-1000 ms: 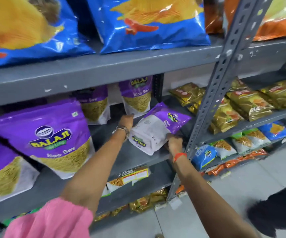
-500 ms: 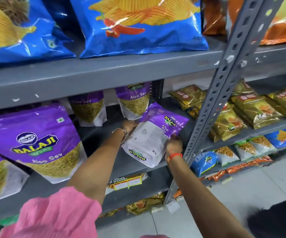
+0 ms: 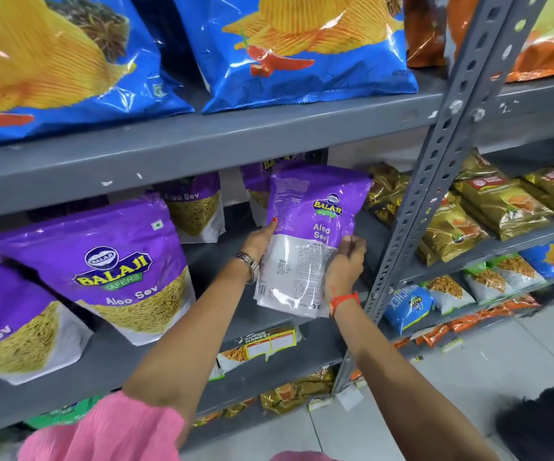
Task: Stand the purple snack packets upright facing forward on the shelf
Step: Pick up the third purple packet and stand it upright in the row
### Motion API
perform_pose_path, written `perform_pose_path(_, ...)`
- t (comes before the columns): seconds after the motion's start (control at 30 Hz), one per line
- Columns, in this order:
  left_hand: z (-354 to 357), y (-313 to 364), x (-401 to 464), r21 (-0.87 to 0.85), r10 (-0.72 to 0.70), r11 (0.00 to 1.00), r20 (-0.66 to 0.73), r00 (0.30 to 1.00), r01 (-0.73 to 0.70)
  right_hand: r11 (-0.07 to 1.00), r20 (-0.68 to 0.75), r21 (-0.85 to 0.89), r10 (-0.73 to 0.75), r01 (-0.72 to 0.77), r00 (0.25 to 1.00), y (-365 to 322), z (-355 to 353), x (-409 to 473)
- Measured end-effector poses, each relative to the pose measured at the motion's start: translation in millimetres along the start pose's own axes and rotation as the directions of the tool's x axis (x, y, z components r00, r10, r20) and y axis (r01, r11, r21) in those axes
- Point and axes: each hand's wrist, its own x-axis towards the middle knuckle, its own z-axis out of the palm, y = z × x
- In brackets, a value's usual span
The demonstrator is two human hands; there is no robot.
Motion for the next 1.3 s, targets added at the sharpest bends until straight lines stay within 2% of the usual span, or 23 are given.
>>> perform_pose_path(0.13,-7.0,2.4,-22.3,-0.247,0.152,0.957,-0.029,0.988,-0.154,0.981,0.132,0.113,-0.171,0.157,0.976,-12.1,12.0,-2.3)
perform_pose_path(0.2,-9.2,1.1,-32.9,-0.345,0.211,0.913,-0.062,0.976,-0.219,0.975,0.198,0.135,-0.201,0.177,0.959,-15.4,19.3,1.6)
perform_pose_path(0.27,-13.6,-1.0,-38.6,-0.38,0.236,0.887,-0.12,0.964,-0.264,0.977,0.255,0.193,-0.143,0.095,0.956,-18.0,30.7,8.6)
perform_pose_path(0.37,-19.3,3.6,-44.5,-0.444,0.198,0.857,-0.183,0.963,-0.26,0.921,0.338,0.325,0.098,-0.213,0.936,-19.6,47.7,19.8)
perform_pose_path(0.43,-22.7,4.8,-49.4,-0.458,0.197,0.849,-0.19,0.962,-0.264,0.916,0.401,0.264,0.182,-0.303,0.898,-15.5,51.8,24.2)
perform_pose_path(0.53,-27.9,4.5,-50.8,-0.494,0.182,0.825,-0.229,0.956,-0.275,0.917,0.498,0.211,0.196,-0.338,0.845,-10.0,48.9,22.0)
perform_pose_path(0.63,-26.4,8.7,-60.1,-0.473,0.133,0.85,-0.233,0.963,-0.232,0.908,0.578,0.205,0.189,-0.365,0.794,-12.1,45.3,21.7)
perform_pose_path(0.73,-26.2,9.3,-61.0,-0.558,0.127,0.79,-0.258,0.958,-0.254,0.885,0.644,0.2,0.205,-0.42,0.737,-10.9,46.7,22.6)
perform_pose_path(0.87,-30.0,7.2,-51.7,-0.474,0.076,0.856,-0.283,0.956,-0.208,0.869,0.676,0.206,0.206,-0.449,0.707,-8.9,49.4,24.4)
perform_pose_path(0.97,-33.2,6.1,-46.7,-0.542,0.126,0.79,-0.316,0.94,-0.288,0.872,0.699,0.205,0.186,-0.444,0.69,-11.7,46.8,24.2)
perform_pose_path(1.03,-32.0,9.3,-49.8,-0.438,0.137,0.838,-0.408,0.903,-0.325,0.879,0.707,0.184,0.193,-0.44,0.681,-10.6,43.5,25.0)
perform_pose_path(1.1,-26.3,8.6,-55.0,-0.279,0.209,0.88,-0.5,0.841,-0.385,0.888,0.714,0.163,0.195,-0.43,0.673,-6.3,40.6,27.5)
perform_pose_path(1.17,-20.2,0.4,-60.9,-0.052,0.278,0.915,-0.638,0.718,-0.401,0.891,0.724,0.15,0.195,-0.428,0.661,-2.5,38.3,29.1)
perform_pose_path(1.23,-13.0,-13.2,-68.0,0.142,0.329,0.929,-0.736,0.592,-0.34,0.896,0.736,0.131,0.199,-0.424,0.647,0.0,35.5,31.9)
perform_pose_path(1.27,-8.4,-18.5,-72.2,0.182,0.361,0.921,-0.727,0.584,-0.343,0.898,0.741,0.115,0.208,-0.426,0.638,0.8,33.9,32.9)
perform_pose_path(1.3,-2.5,-22.1,-76.1,0.197,0.41,0.901,-0.674,0.614,-0.386,0.897,0.743,0.104,0.218,-0.43,0.633,1.2,32.3,33.5)
